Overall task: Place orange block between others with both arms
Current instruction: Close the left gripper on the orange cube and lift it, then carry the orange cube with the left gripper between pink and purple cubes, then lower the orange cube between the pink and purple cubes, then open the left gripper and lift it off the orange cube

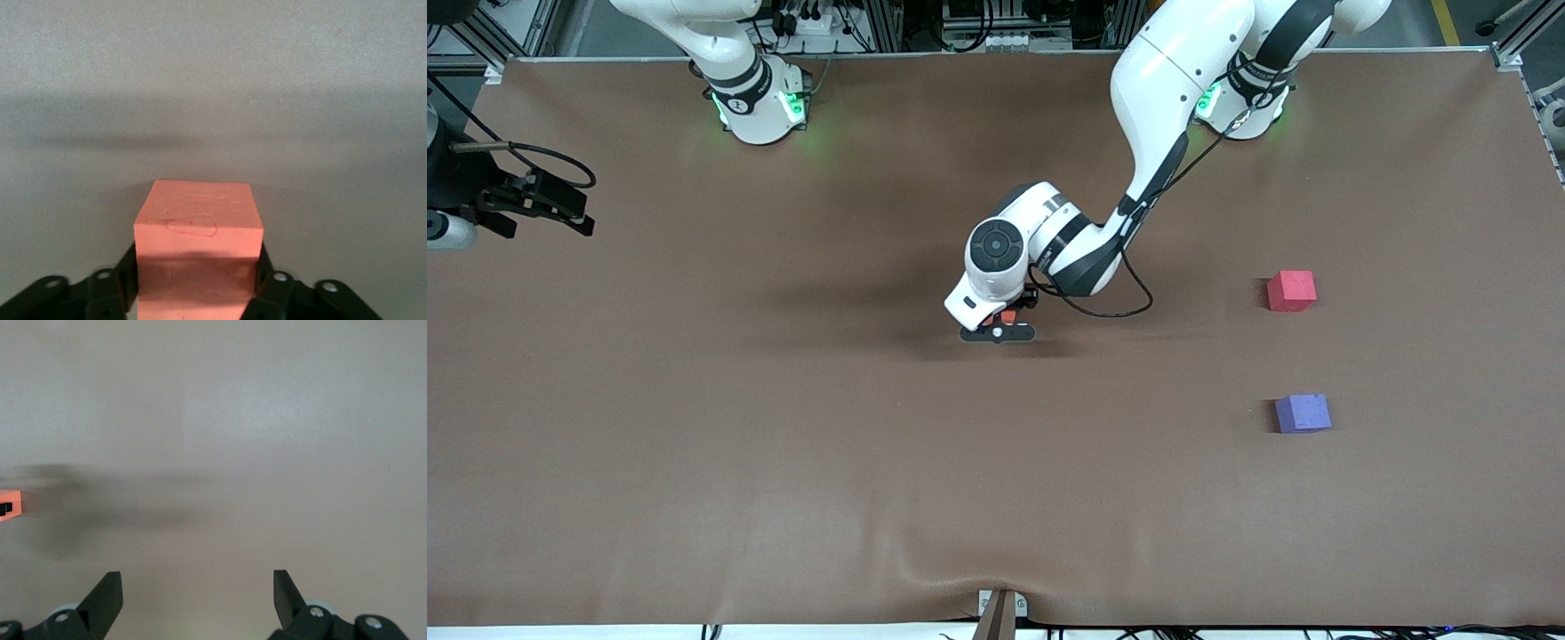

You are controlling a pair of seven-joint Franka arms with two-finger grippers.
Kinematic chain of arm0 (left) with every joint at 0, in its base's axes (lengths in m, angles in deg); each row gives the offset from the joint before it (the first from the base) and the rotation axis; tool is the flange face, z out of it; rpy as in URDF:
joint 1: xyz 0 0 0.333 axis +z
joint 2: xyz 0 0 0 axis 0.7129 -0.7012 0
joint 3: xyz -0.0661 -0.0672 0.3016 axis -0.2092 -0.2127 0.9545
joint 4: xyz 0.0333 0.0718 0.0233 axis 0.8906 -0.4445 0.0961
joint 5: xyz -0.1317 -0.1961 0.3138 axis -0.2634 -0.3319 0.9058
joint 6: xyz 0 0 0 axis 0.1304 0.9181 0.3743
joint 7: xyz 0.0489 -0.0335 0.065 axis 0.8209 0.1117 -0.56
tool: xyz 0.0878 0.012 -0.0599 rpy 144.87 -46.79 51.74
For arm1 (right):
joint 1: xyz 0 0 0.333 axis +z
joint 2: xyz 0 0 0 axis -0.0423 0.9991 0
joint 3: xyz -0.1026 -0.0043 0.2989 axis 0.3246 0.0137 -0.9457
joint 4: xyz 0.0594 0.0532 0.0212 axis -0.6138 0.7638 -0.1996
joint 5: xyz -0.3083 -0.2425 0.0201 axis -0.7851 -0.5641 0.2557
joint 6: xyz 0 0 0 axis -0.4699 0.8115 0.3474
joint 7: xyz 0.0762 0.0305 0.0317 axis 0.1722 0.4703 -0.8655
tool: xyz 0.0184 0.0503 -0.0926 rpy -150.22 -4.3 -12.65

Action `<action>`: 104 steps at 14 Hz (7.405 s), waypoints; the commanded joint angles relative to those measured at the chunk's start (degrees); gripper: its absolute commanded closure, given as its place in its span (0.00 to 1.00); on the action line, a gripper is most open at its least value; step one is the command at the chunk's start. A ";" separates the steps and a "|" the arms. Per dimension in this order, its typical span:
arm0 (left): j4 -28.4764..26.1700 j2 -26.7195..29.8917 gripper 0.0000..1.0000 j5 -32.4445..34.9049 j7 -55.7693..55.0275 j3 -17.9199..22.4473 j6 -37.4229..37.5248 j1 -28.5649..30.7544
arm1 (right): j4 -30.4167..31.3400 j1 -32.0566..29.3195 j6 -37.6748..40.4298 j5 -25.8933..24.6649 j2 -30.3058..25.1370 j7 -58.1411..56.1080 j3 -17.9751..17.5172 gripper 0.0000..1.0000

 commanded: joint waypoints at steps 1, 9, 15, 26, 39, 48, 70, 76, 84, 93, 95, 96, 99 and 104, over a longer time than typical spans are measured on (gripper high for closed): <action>0.33 0.53 0.68 1.56 -1.64 0.51 0.09 -0.22 | -0.71 -0.96 0.30 -0.86 -0.07 -0.67 -0.65 0.00; 0.33 8.78 0.87 1.74 1.86 1.30 4.73 11.27 | -0.71 -0.96 0.13 -0.86 0.02 -0.67 -0.65 0.00; 0.24 13.71 0.86 1.74 17.58 1.30 18.18 24.20 | -0.71 -0.96 0.13 -0.86 0.02 -0.67 -0.65 0.00; -15.29 21.79 0.82 2.09 47.21 1.21 18.73 43.37 | -0.63 -0.87 0.22 -0.77 0.02 -0.67 -0.65 0.00; -35.79 27.25 0.82 2.09 51.97 1.21 -3.24 49.97 | -0.71 -0.88 -0.05 -0.77 0.02 -0.67 -0.65 0.00; -35.88 24.79 0.82 1.91 50.57 1.30 -7.64 49.97 | -0.71 -0.26 -0.49 -0.68 1.42 -0.67 -0.92 0.00; -35.53 21.19 0.78 2.09 48.02 1.39 -11.42 50.32 | -1.50 -0.44 -0.40 -0.85 1.77 -0.67 -0.92 0.00; -35.00 20.49 0.75 2.70 47.93 1.30 -11.51 50.41 | -1.50 -0.61 -0.31 -0.86 1.60 -0.67 -0.92 0.00; -33.86 20.74 0.00 2.70 47.66 1.30 -11.34 50.49 | -1.50 -0.35 -0.40 -0.77 1.77 -0.67 -0.92 0.00; -26.66 30.49 0.00 2.26 43.91 0.08 -0.37 50.94 | -1.50 -0.26 -1.01 -0.86 1.77 -0.58 -0.83 0.00; -24.90 33.48 0.00 2.17 41.96 -1.94 3.33 50.94 | -1.50 -0.26 -1.01 -1.03 1.77 -0.58 -0.92 0.00; -23.85 34.80 0.00 2.17 40.91 -2.91 5.61 50.94 | -1.59 -0.26 -1.01 -1.12 1.77 -0.58 -0.92 0.00; -21.39 38.58 0.00 2.17 38.27 -4.76 12.81 51.02 | -1.59 -0.61 -0.93 -1.03 1.60 -0.58 -0.83 0.00; -17.69 44.73 0.00 2.00 39.58 -4.41 21.43 51.73 | -1.77 -0.70 -0.84 -0.86 1.60 -0.58 -0.83 0.00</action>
